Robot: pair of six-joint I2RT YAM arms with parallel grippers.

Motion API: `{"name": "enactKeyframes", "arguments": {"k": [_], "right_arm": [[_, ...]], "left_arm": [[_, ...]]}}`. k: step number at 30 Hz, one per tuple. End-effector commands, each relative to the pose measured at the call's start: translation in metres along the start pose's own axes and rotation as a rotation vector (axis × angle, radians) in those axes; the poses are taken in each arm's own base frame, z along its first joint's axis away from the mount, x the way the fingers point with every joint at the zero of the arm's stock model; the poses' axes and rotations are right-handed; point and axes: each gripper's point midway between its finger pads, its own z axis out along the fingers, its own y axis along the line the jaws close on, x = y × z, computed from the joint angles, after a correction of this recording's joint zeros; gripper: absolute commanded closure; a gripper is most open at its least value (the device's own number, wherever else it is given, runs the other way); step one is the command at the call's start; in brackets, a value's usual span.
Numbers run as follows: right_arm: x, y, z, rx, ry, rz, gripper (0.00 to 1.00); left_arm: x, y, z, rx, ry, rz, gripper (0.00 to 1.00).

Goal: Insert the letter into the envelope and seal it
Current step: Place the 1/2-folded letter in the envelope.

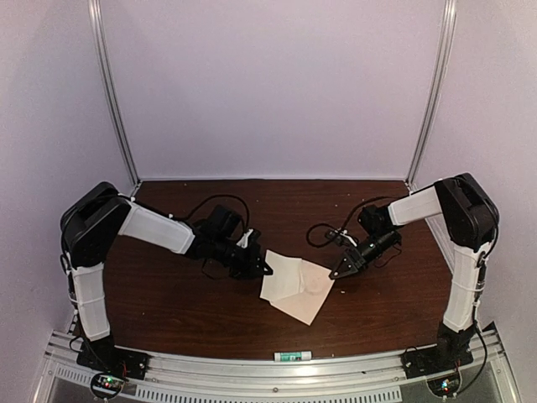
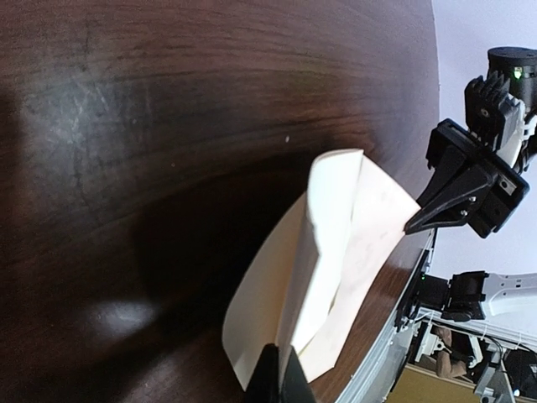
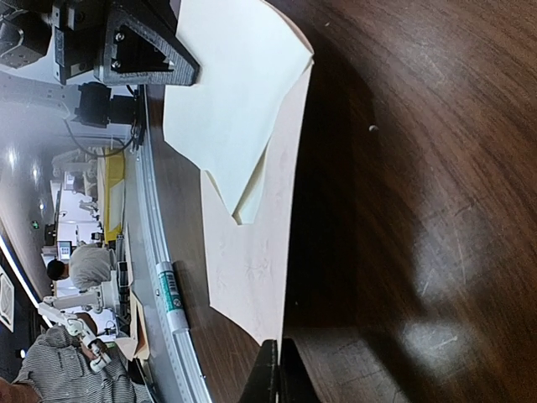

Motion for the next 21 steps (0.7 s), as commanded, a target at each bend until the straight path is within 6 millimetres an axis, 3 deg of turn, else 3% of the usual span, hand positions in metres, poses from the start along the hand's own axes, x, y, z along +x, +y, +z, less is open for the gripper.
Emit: {"name": "enactKeyframes", "arguments": {"k": [1,10,21], "right_arm": [[-0.014,0.012,-0.013,-0.012,-0.071,-0.048,1.0],[-0.017,0.004,-0.023,-0.001,-0.103,-0.028,1.0],[-0.011,-0.002,-0.021,-0.003,-0.081,-0.001,0.98]], "left_arm": [[-0.012,-0.022,-0.008,0.051,-0.06,0.038,1.0],[0.005,-0.023,0.009,0.095,0.06,0.076,1.0],[0.001,-0.03,0.005,0.076,0.055,0.174,1.0]]}}
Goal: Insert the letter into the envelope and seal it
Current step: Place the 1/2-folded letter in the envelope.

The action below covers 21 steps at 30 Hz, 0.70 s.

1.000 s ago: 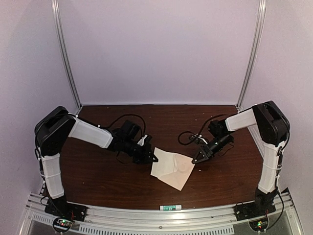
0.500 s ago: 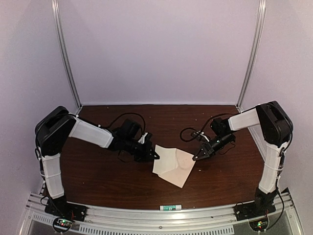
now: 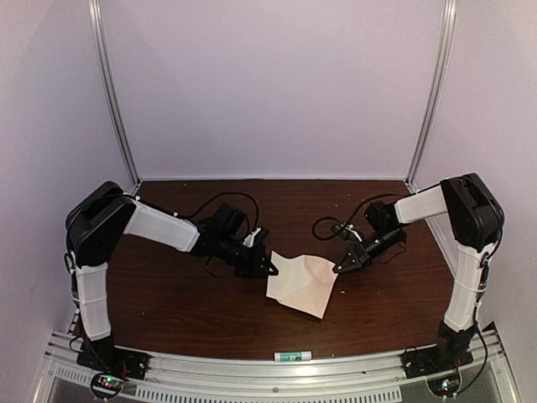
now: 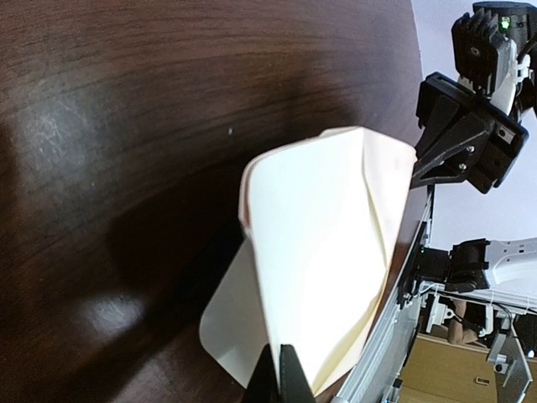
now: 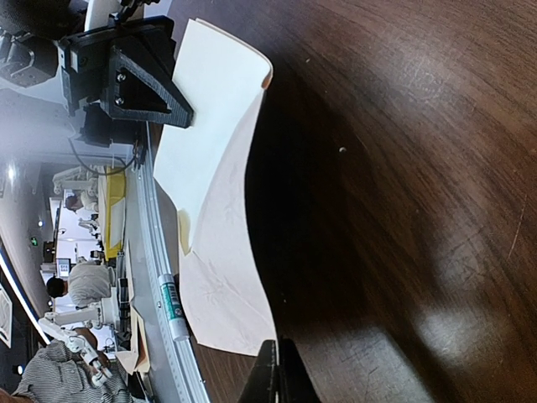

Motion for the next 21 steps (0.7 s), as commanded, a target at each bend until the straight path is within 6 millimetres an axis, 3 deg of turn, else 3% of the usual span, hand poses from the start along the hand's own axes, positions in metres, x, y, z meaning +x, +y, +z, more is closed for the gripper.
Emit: {"name": "enactKeyframes", "arguments": {"k": [1,6,10,15,21], "right_arm": [[0.0,0.0,-0.002,-0.012,-0.002,0.0,0.98],[0.01,-0.006,0.005,-0.047,0.043,0.054,0.86],[0.015,-0.013,0.01,-0.065,0.066,0.089,0.84],[0.018,-0.02,0.012,-0.028,0.077,0.093,0.87],[0.018,-0.017,0.012,-0.049,0.077,0.1,0.98]], "left_arm": [[-0.005,-0.016,-0.003,0.022,-0.002,0.077,1.0],[-0.001,-0.008,0.001,0.001,0.021,0.084,1.0],[0.004,-0.001,0.008,0.007,0.06,0.074,1.0],[0.007,0.003,0.011,0.006,0.074,0.074,1.0],[0.012,0.008,0.011,-0.006,0.094,0.072,1.0]]}}
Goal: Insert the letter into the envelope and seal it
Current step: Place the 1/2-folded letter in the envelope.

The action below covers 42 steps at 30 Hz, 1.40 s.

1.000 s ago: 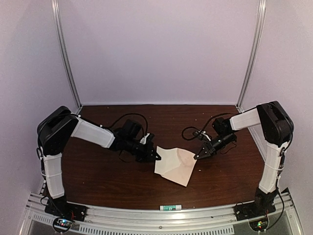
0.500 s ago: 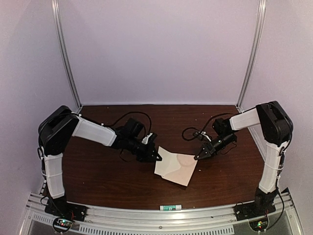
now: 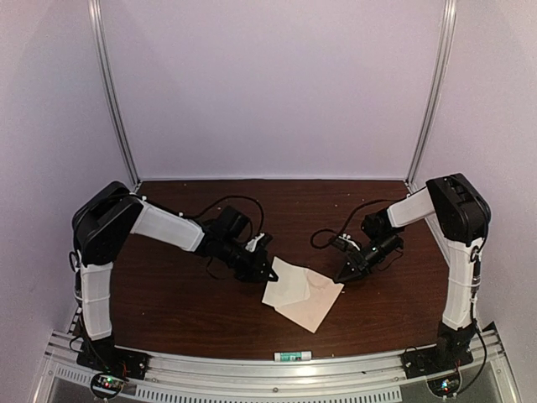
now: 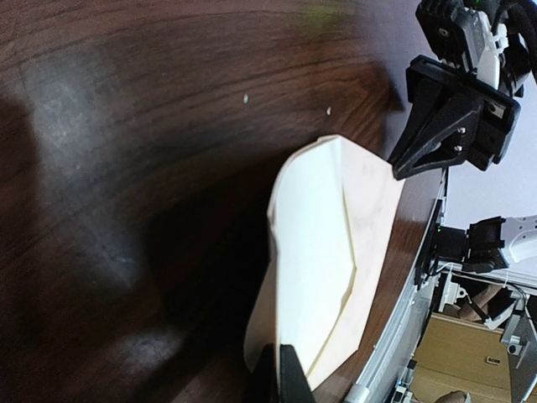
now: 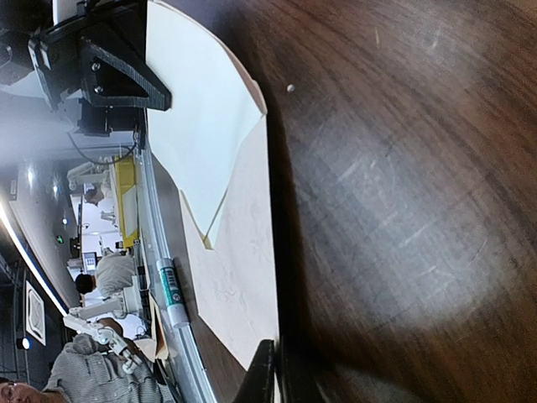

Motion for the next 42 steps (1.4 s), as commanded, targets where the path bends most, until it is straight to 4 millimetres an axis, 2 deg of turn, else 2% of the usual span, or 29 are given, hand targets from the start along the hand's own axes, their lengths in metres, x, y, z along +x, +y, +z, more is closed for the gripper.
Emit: {"name": "enactKeyframes", "arguments": {"k": [1,18,23,31,42], "right_arm": [[-0.003,0.001,-0.003,-0.009,-0.008,-0.008,1.0],[-0.005,0.0,-0.003,-0.002,-0.011,-0.013,1.0],[-0.004,-0.002,-0.002,-0.003,-0.007,-0.006,1.0],[-0.002,-0.003,-0.001,0.0,0.005,-0.01,1.0],[-0.006,-0.005,-0.003,0.022,0.0,-0.021,1.0]], "left_arm": [[0.002,-0.004,0.002,0.013,0.025,0.034,1.0],[0.01,-0.012,-0.002,0.04,0.082,0.083,1.0],[0.012,-0.012,0.002,0.065,0.104,0.102,1.0],[-0.004,-0.019,0.012,0.104,0.095,0.152,1.0],[-0.001,-0.025,0.021,0.18,0.144,0.165,1.0]]}}
